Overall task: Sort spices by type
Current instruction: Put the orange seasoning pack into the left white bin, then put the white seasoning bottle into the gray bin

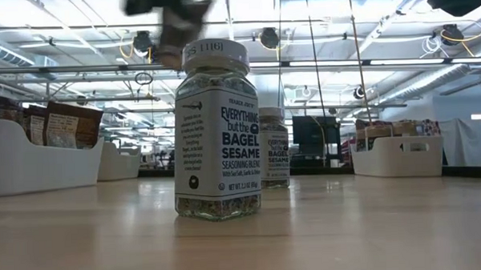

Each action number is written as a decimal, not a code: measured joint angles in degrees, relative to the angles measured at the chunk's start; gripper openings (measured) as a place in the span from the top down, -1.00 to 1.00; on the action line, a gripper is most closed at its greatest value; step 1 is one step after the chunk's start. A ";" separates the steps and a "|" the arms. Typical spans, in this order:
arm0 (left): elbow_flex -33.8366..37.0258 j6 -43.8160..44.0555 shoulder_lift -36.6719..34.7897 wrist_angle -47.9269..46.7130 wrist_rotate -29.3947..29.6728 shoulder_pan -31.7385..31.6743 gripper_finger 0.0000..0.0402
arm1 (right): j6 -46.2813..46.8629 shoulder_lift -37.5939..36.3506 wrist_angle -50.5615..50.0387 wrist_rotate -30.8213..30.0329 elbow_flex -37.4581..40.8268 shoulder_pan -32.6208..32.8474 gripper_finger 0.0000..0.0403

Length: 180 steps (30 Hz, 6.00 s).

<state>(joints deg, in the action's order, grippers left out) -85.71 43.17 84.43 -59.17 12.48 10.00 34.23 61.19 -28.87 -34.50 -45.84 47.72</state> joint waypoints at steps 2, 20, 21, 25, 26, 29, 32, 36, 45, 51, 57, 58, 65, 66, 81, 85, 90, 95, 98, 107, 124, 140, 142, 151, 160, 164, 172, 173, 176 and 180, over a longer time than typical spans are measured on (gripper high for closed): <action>0.00 6.32 -2.67 -7.06 4.50 1.71 0.95 | 0.54 0.00 -0.03 0.03 0.00 0.00 -0.12; 5.77 50.52 -8.52 -30.18 19.13 24.58 0.98 | -3.19 0.00 -0.86 -0.02 0.00 -0.14 -0.12; 7.03 51.86 -8.53 -30.30 19.12 25.07 0.99 | -3.62 0.00 -0.84 -0.04 0.00 -0.21 -0.12; 11.70 57.41 -8.46 -30.20 18.49 26.71 0.99 | -5.42 0.00 -0.55 -0.09 0.00 -1.11 -0.12; 12.84 58.79 -8.46 -30.16 18.23 27.01 0.98 | -5.99 0.00 -0.47 -0.07 0.00 -1.39 -0.12; 16.48 62.77 -8.46 -30.14 16.88 27.54 0.95 | -7.64 0.00 -0.19 -0.05 0.00 -2.35 -0.12; 19.58 65.50 -8.46 -30.07 15.72 27.82 0.94 | -9.09 0.00 0.36 -0.05 0.00 -3.31 -0.12; 22.59 66.36 -8.49 -29.99 15.56 27.91 0.93 | -10.47 0.00 0.45 -0.02 0.00 -4.51 -0.12; 29.35 69.59 -8.49 -25.89 15.81 27.91 0.93 | -12.11 0.00 0.43 0.04 0.00 -6.59 -0.12; 34.20 68.98 -8.49 -19.63 15.91 27.91 0.92 | -12.47 0.00 0.43 0.19 0.00 -7.21 -0.12; 38.08 68.85 -8.49 -15.63 15.25 27.91 0.92 | -12.67 0.00 0.43 0.26 0.00 -7.21 -0.12; 38.63 68.85 -8.49 -15.04 15.25 27.91 0.92 | -12.67 0.00 0.43 0.26 0.00 -7.21 -0.12; 41.18 68.57 -8.51 -11.18 14.02 27.91 0.92 | -12.83 0.00 0.43 0.25 0.00 -7.21 -0.12; 41.18 68.59 -8.51 -11.18 14.00 27.91 0.92 | -12.89 0.00 0.43 0.26 0.00 -7.21 -0.12; 41.21 68.44 -8.49 -11.20 12.90 27.91 0.71 | -12.89 0.00 0.43 0.22 0.00 -7.21 -0.12; 41.22 68.42 -8.49 -11.18 12.84 27.91 0.45 | -12.89 0.00 0.43 0.22 0.00 -7.21 -0.12; 39.89 66.25 -8.44 -12.90 12.81 27.89 0.15 | -12.89 0.00 0.43 0.22 0.00 -7.21 -0.12; 36.43 65.36 -8.44 -17.99 12.84 27.89 -0.05 | -12.89 0.00 0.47 0.22 0.00 -7.21 -0.12; 33.51 64.00 -8.44 -22.32 12.85 27.89 -0.11 | -12.89 0.00 0.81 0.20 0.00 -7.21 -0.12; 23.13 60.97 -8.49 -30.12 18.61 27.85 -0.13 | -12.89 0.00 0.83 0.20 0.00 -7.21 -0.12; 14.71 34.76 -7.59 -7.43 27.80 27.85 -0.13 | -13.09 0.02 1.11 0.04 0.02 -7.21 -0.12; 14.97 3.62 8.24 26.08 16.08 24.93 -0.13 | -18.25 5.92 6.83 1.55 0.02 -8.80 -0.12; 14.97 -0.27 9.80 32.18 12.99 24.83 -0.13 | -18.25 6.27 6.89 2.90 0.02 -9.57 -0.12; 14.97 -7.76 10.76 41.55 11.77 24.35 -0.13 | -18.25 6.32 7.66 3.48 0.02 -10.91 -0.12; 14.97 -21.31 10.57 51.39 10.84 23.42 -0.13 | -18.25 6.29 7.44 3.52 0.02 -10.91 -0.12; 14.97 -24.27 10.60 51.41 10.59 23.70 -0.13 | -18.38 6.31 7.28 3.52 0.02 -10.91 -0.12; 14.97 -24.43 13.84 55.81 9.42 23.89 -0.34 | -18.42 6.29 7.31 3.52 0.02 -10.91 -0.12; 14.97 -24.51 14.33 55.87 9.41 23.88 -0.38 | -18.42 6.29 7.31 3.52 0.02 -10.91 -0.12; 14.97 -24.58 15.52 54.95 9.41 23.39 -0.52 | -18.19 6.29 7.35 3.52 0.02 -10.91 -0.12; 14.97 -24.22 15.69 52.93 9.19 22.46 -0.64 | -17.94 6.29 7.35 3.89 0.02 -10.91 -0.12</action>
<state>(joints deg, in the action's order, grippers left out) -70.74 18.96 100.12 -6.24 21.67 32.46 16.29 67.48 -21.52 -30.61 -45.82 36.82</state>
